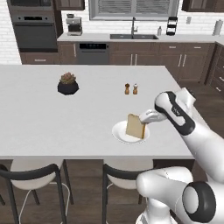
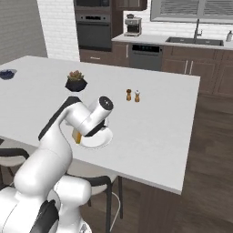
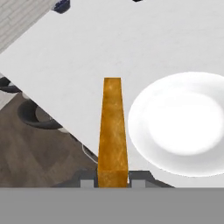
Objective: Start the toaster. Once the lever pops up, take the bread to the plate on the dining counter.
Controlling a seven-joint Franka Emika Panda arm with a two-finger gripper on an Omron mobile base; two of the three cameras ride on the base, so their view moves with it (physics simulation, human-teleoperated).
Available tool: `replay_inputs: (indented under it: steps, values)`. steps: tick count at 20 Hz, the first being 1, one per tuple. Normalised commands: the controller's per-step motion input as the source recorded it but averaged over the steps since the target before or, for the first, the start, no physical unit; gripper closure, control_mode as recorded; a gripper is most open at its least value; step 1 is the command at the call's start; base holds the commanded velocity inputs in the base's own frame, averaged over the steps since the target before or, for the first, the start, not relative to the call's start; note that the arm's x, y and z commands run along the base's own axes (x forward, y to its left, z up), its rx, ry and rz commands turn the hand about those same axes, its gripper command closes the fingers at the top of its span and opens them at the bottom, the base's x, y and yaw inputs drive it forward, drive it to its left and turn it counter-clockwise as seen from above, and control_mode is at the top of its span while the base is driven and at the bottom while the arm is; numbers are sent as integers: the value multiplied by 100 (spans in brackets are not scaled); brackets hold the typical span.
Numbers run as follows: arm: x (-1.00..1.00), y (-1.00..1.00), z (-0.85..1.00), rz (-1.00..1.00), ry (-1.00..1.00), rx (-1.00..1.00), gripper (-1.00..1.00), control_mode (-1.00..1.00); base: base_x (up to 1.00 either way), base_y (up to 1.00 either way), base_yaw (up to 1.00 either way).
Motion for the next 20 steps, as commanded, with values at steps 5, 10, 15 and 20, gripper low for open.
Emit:
replay_inputs:
  steps: [5, 10, 15, 20]
  values:
    - [28, 0, -36, 0, 4, 0, 100, -100, 0, 0, 0]
    - [42, -2, -25, 0, 1, 1, 100, -100, 0, 0, 0]
    - [40, -7, -16, 2, 0, 1, 100, -100, 0, 0, 0]
    - [29, -1, -18, 2, 0, 1, 100, -100, 0, 0, 0]
